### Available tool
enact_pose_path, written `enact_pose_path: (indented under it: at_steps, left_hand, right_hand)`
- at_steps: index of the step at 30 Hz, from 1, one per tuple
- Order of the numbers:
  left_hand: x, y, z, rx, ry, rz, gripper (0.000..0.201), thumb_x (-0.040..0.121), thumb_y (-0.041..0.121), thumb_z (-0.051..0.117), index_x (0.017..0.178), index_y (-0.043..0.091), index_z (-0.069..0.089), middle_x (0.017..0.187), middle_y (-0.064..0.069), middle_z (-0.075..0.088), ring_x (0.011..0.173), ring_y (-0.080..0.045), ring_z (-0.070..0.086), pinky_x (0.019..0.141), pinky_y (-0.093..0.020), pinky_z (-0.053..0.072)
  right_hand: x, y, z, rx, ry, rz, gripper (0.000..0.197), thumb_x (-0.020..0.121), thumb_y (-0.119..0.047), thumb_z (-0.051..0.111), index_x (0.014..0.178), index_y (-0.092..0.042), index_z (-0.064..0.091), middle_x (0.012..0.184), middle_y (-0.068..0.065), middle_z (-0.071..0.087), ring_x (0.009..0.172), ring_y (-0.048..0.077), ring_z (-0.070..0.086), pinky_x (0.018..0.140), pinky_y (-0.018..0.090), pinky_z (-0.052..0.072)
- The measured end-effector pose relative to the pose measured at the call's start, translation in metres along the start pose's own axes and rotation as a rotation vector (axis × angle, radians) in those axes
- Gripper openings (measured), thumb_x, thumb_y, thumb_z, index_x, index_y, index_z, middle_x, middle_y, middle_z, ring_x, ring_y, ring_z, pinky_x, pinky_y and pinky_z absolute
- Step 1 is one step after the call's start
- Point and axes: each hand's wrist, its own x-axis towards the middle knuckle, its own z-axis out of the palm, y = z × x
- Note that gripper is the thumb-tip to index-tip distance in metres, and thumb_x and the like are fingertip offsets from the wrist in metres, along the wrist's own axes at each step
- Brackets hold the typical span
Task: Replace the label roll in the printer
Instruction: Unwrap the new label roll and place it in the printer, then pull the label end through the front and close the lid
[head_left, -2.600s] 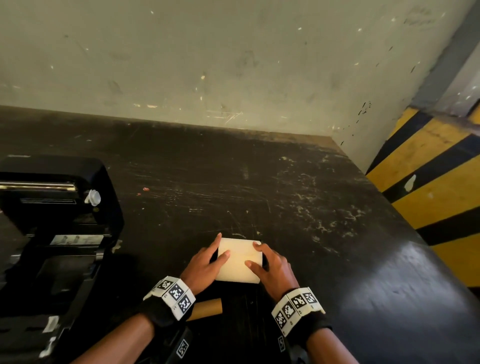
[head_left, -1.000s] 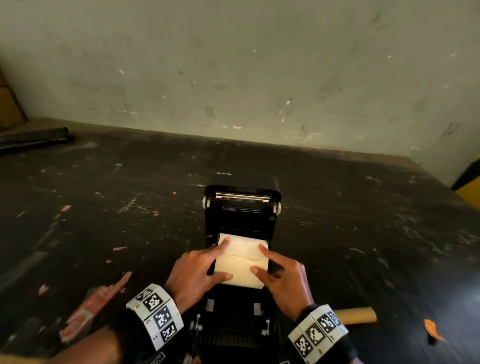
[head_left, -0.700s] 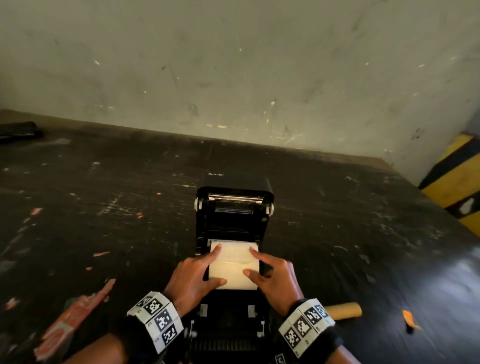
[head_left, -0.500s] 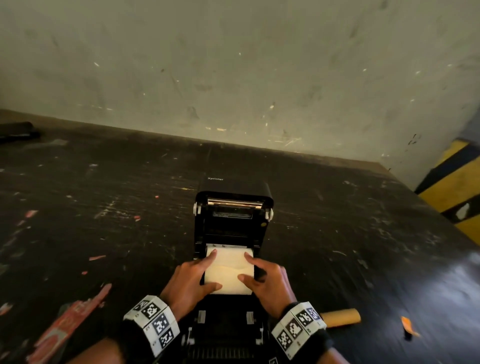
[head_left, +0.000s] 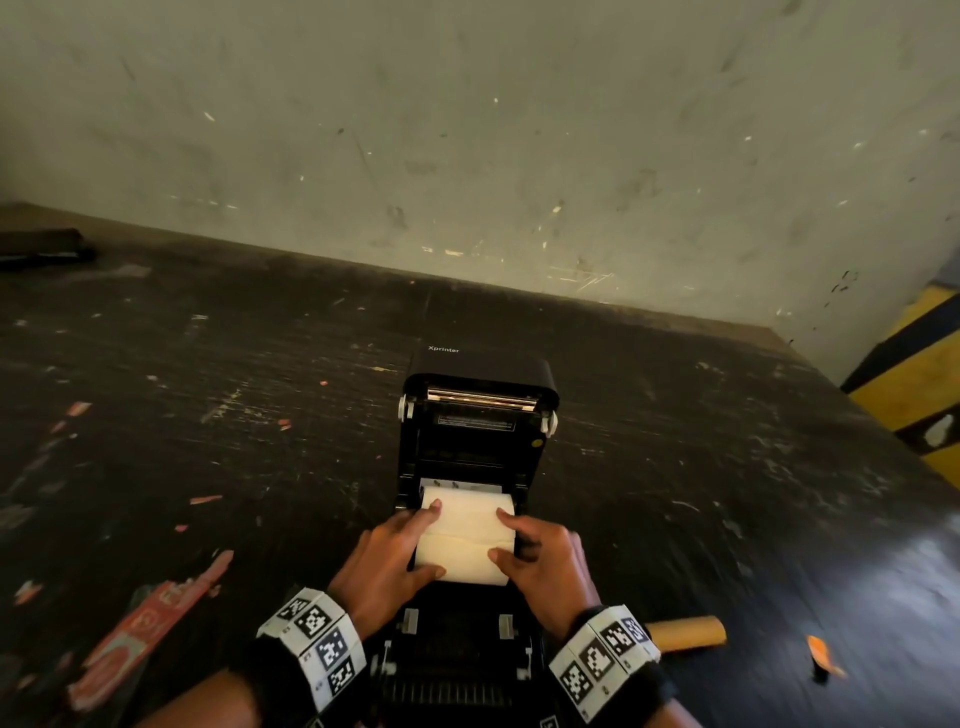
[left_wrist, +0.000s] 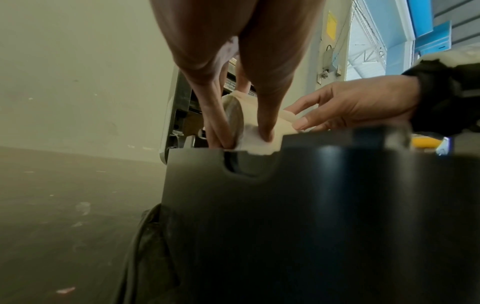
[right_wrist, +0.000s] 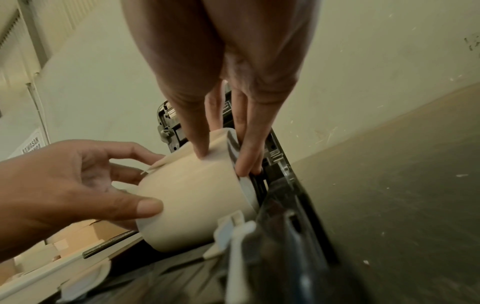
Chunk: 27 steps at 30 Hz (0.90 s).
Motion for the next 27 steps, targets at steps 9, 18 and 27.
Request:
enact_pose_path:
  at_steps: [9,18,27]
  left_hand:
    - [-0.006,0.007,0.0,0.144,-0.006,0.065,0.055,0.084,0.031,0.06,0.132,0.025,0.034,0.131,-0.006,0.051,0.113,-0.024,0.055,0.094,-0.037,0.048]
    - [-0.011,0.0,-0.012,0.204,0.004,0.139,0.05,0.089,0.033,0.052,0.136,0.029,0.036,0.126,0.002,0.049,0.108,-0.017,0.054,0.088,-0.032,0.047]
    - [-0.019,-0.006,-0.004,-0.143,0.045,0.146,0.041,0.084,0.022,0.063,0.124,0.024,0.053,0.087,0.017,0.055,0.081,-0.002,0.056,0.076,-0.016,0.045]
  right_hand:
    - [-0.009,0.002,-0.001,-0.06,-0.044,-0.007,0.047,0.083,-0.026,0.068,0.126,-0.038,0.053,0.13,0.002,0.056,0.113,0.01,0.056,0.098,0.034,0.05]
    - [-0.02,-0.003,-0.008,-0.234,-0.103,-0.024,0.053,0.088,-0.023,0.063,0.135,-0.036,0.043,0.121,0.002,0.062,0.103,0.007,0.06,0.097,0.021,0.047]
    - [-0.032,0.001,-0.001,-0.358,-0.097,-0.113,0.046,0.093,-0.024,0.053,0.137,-0.034,0.041,0.114,-0.002,0.06,0.098,0.011,0.059,0.089,0.028,0.052]
